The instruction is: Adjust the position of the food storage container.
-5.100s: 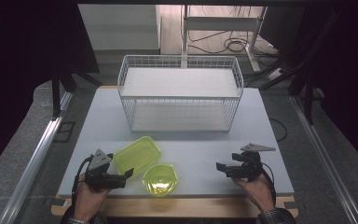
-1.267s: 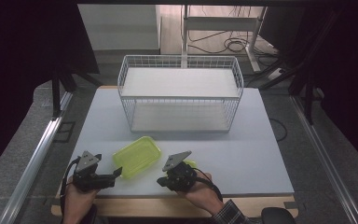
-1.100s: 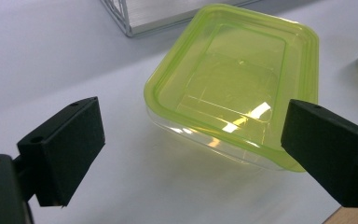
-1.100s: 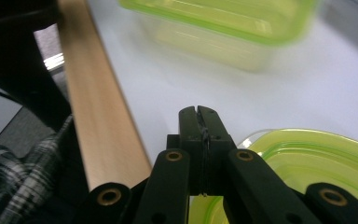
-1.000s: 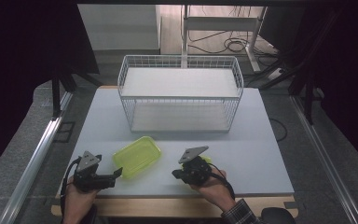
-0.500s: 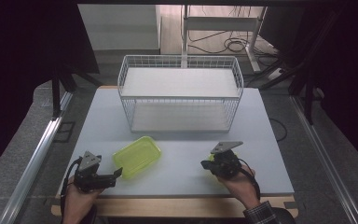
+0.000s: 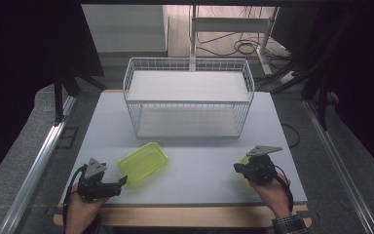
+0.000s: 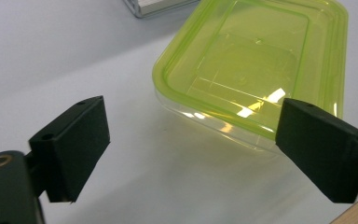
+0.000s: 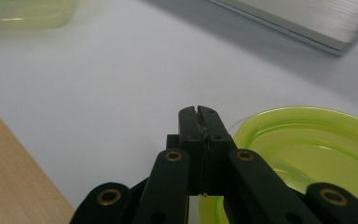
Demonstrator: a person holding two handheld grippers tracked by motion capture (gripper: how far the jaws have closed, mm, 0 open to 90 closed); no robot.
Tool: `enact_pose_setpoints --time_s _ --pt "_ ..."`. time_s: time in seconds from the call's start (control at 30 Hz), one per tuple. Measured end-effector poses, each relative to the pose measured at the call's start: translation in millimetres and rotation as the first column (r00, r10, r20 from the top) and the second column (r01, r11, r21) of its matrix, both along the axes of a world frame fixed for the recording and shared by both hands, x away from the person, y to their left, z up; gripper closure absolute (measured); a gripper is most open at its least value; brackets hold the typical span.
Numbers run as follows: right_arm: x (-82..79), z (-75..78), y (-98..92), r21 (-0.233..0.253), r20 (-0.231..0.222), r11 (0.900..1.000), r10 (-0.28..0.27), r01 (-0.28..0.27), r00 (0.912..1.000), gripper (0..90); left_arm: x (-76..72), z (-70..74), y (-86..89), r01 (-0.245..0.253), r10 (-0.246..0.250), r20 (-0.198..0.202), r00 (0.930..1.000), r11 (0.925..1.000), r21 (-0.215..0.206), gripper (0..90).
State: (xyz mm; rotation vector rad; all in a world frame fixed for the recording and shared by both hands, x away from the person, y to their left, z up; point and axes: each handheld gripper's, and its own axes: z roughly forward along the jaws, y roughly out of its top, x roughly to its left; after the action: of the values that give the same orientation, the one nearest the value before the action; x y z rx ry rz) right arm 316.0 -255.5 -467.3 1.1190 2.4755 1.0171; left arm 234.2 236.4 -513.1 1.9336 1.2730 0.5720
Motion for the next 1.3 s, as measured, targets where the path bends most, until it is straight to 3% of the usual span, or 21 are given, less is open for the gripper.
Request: enact_pose_setpoints --time_s 0.13,0.33,0.57,0.7,0.77,0.93,1.03,1.1,1.23,1.3 --pt "2.9 0.4 -13.9 -0.002 0.009 0.999 -0.036 0.036 0.9993 89.1 -1.6 0.7 0.3 -0.005 0.006 -0.005 1.0 0.9997 0.022 15.4" --pt "5.7 -0.5 -28.1 0.0 0.009 0.996 -0.089 0.089 0.9959 89.2 -3.7 2.1 1.3 0.004 -0.003 -0.01 0.9999 0.9998 0.019 22.8" --pt "3.6 3.1 -12.5 0.041 0.038 0.999 -0.037 0.035 0.9986 88.6 -3.6 0.3 6.4 -0.013 0.014 -0.055 0.9984 0.9994 0.033 65.5" --pt "5.9 2.2 0.3 0.055 0.031 0.998 0.001 -0.003 0.9995 88.6 0.2 -1.7 10.6 -0.019 0.02 -0.079 0.9966 0.9997 0.018 82.7" --pt "7.9 0.7 7.4 0.051 0.022 0.999 0.017 -0.018 0.9996 88.4 8.3 -6.7 11.7 -0.026 0.027 -0.114 0.9931 0.9995 0.016 86.6" --pt "14.7 -0.2 23.3 0.056 0.016 0.997 0.045 -0.046 0.9988 88.6 25.0 -13.1 5.5 -0.007 0.01 -0.139 0.9902 0.9998 0.02 89.2" --pt "20.2 -2.6 32.6 0.058 0.008 0.997 0.058 -0.058 0.9983 88.7 32.2 -15.4 2.1 0.002 0.003 -0.143 0.9897 0.9993 0.037 89.2" --pt "23.5 -4.8 39.5 0.053 0.002 0.996 0.07 -0.07 0.9975 88.7 44.9 -17.0 -0.8 0.014 -0.007 -0.142 0.9898 0.9986 0.05 89.0" --pt "28.6 -8.3 53.5 0.048 -0.005 0.994 0.094 -0.094 0.9956 88.7 58.8 -17.7 -2.3 0.022 -0.018 -0.129 0.9914 0.9994 0.026 88.7" --pt "30.9 -9.4 59.6 0.051 -0.006 0.993 0.104 -0.104 0.9945 88.7 70.7 -17.8 -5.6 0.056 -0.054 -0.126 0.9906 0.9984 0.011 88.5"
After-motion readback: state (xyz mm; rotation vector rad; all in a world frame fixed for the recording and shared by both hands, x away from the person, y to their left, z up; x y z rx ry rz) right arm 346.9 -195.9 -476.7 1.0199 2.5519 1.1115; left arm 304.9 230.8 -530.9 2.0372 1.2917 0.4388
